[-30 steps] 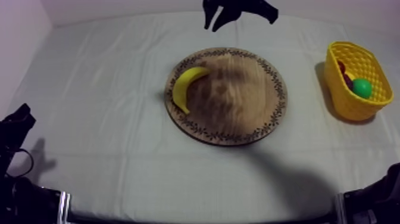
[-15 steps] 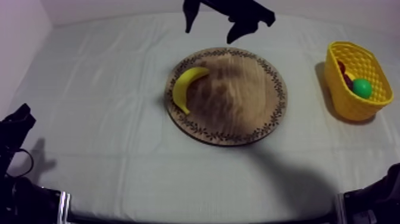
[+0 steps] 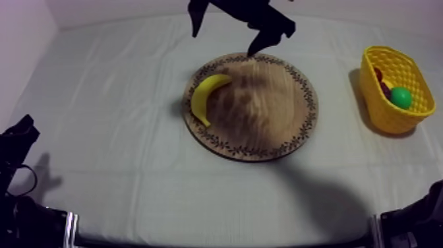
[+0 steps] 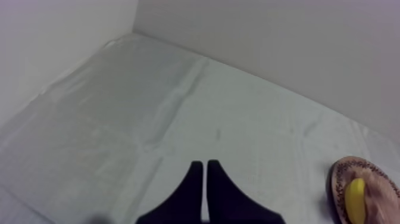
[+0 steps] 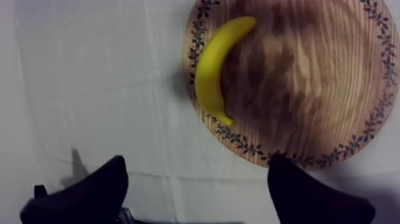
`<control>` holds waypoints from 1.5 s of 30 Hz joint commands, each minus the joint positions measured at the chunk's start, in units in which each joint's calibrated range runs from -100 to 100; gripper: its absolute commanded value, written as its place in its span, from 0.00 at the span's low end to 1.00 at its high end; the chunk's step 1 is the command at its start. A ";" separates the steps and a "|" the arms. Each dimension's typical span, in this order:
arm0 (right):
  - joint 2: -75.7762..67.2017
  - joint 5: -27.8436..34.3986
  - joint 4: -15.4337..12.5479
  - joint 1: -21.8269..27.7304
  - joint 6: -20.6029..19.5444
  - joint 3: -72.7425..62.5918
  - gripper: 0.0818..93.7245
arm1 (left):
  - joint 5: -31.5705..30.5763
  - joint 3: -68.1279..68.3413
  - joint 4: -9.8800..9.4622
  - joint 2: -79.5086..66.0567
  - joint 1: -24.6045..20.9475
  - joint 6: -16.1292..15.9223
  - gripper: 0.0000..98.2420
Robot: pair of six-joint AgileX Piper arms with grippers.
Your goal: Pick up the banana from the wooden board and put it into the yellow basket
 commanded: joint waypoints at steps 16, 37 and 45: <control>16.37 -6.00 -1.64 -1.07 1.02 -1.97 0.84 | -0.01 0.03 -0.01 0.02 -0.02 0.00 0.00; 34.83 -7.85 -3.55 -0.25 -0.02 -19.14 0.83 | -0.01 0.03 -0.01 0.02 -0.02 0.00 0.00; 38.03 -7.94 -3.31 -0.10 -0.22 -22.38 0.78 | -0.01 0.03 -0.01 0.02 -0.02 0.00 0.00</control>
